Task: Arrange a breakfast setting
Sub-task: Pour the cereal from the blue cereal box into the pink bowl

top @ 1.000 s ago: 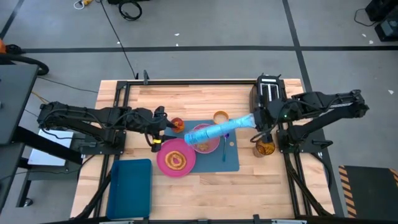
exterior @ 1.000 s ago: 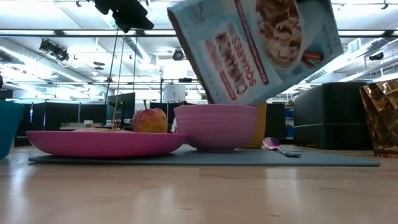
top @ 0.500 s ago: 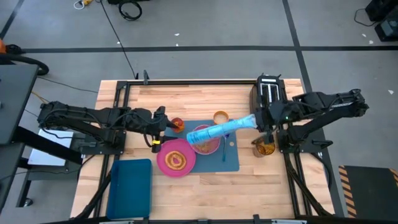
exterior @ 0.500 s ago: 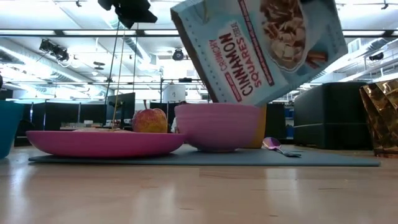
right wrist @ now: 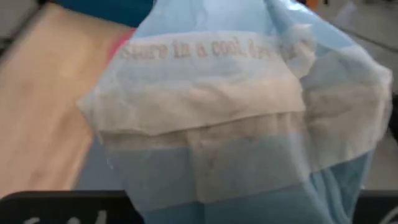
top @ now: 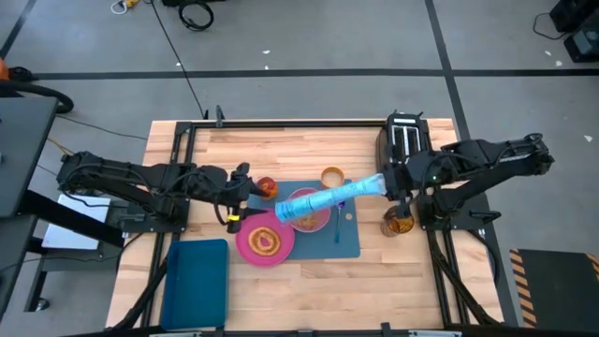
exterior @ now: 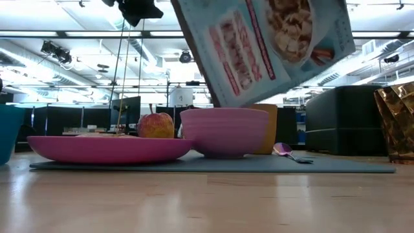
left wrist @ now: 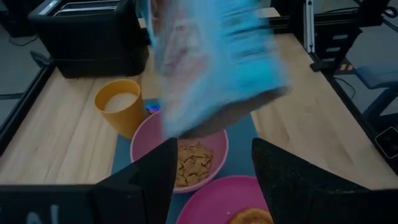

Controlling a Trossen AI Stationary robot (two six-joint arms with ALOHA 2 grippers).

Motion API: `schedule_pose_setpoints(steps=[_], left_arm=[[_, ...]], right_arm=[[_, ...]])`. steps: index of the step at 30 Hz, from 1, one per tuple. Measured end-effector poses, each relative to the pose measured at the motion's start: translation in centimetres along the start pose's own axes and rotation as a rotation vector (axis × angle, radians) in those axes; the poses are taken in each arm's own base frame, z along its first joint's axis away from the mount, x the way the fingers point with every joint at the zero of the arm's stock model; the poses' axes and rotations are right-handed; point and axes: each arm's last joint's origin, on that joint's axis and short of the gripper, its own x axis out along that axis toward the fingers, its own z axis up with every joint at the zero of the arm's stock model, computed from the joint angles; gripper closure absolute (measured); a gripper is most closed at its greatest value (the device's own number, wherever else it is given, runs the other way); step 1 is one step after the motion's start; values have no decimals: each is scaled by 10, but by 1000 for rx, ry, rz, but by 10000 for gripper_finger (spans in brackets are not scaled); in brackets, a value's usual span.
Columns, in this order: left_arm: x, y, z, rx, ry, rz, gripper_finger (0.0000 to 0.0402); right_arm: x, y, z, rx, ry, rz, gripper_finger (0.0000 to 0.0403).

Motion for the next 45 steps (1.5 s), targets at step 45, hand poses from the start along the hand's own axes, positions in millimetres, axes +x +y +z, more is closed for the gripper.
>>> schedule_pose_setpoints(steps=[45], left_arm=[[-1,-2,5,26,-47,-7,186]], right_arm=[[-5,0,14,-57,37,24,281]])
